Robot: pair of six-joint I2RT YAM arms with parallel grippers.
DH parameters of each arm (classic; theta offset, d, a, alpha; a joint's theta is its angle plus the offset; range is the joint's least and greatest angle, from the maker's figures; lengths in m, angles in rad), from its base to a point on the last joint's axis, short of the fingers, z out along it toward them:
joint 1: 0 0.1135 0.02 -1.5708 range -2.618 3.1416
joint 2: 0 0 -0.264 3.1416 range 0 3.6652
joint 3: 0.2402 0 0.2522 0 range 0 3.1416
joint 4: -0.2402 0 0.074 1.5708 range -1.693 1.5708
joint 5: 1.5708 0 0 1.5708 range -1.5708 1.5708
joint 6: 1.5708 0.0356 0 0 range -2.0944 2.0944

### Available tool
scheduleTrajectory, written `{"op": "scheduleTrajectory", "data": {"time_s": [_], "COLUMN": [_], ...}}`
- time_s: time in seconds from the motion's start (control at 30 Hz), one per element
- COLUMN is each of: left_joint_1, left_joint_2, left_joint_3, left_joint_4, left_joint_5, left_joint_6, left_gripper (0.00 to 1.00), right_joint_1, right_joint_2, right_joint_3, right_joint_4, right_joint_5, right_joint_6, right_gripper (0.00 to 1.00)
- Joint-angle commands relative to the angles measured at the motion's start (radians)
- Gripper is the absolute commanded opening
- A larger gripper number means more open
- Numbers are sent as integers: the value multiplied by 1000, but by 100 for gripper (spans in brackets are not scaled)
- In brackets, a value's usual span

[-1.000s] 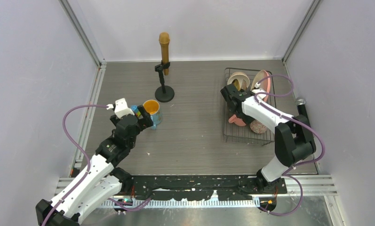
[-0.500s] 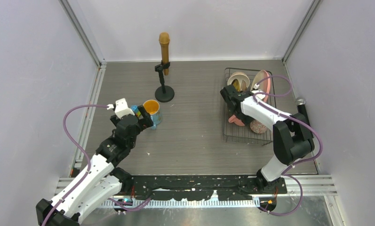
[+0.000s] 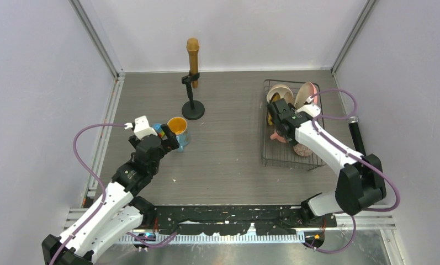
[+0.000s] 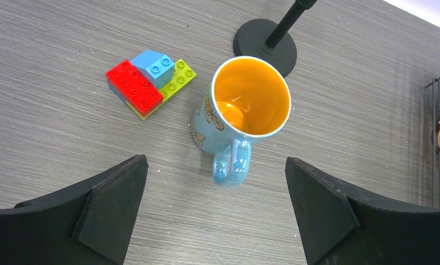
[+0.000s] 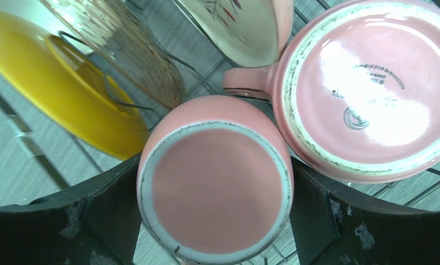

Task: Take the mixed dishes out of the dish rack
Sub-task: Pick up the cup from the dish rack.

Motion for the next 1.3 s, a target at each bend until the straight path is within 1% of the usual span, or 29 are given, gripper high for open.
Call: {"op": "scheduleTrajectory", "data": {"time_s": [0.0,0.2,0.37,0.5,0.73,0.8,0.83,0.9,0.93,1.0,1.1,1.17,1.27], "left_joint_1": [2,3,3,3,3,3,3,2,3,3,3,2,3], "left_joint_2": [-18,-29,-33,-27,-31,-37,-41,-42,-37,-25,0,20,57], "left_joint_3": [-4,-5,-3,6,30,30,29,21,18,21,23,-1,-51], "left_joint_4": [43,36,34,35,34,53,71,117,135,148,185,267,464], "left_joint_5": [-26,-37,-21,13,95,133,159,223,252,299,378,464,622], "left_joint_6": [1,5,2,-4,-23,-35,-42,-46,-45,-47,-77,-120,-206], "left_gripper": [100,100,100,100,100,100,100,100,100,100,100,100,100], "right_joint_1": [-6,-6,-6,-6,-6,-6,-6,-6,-6,-6,-5,1,19], "right_joint_2": [-106,-217,-364,-453,-535,-574,-584,-607,-614,-616,-611,-601,-592], "right_joint_3": [5,-14,-72,-108,-125,-150,-174,-208,-216,-233,-264,-284,-322], "right_joint_4": [99,139,234,286,336,403,434,558,584,649,752,830,945], "right_joint_5": [60,46,-12,-68,-160,-189,-222,-296,-354,-426,-493,-524,-544], "right_joint_6": [-34,-86,-158,-216,-305,-339,-355,-385,-398,-407,-396,-372,-356], "right_gripper": [45,44,41,41,41,41,41,41,40,40,38,38,37]}}
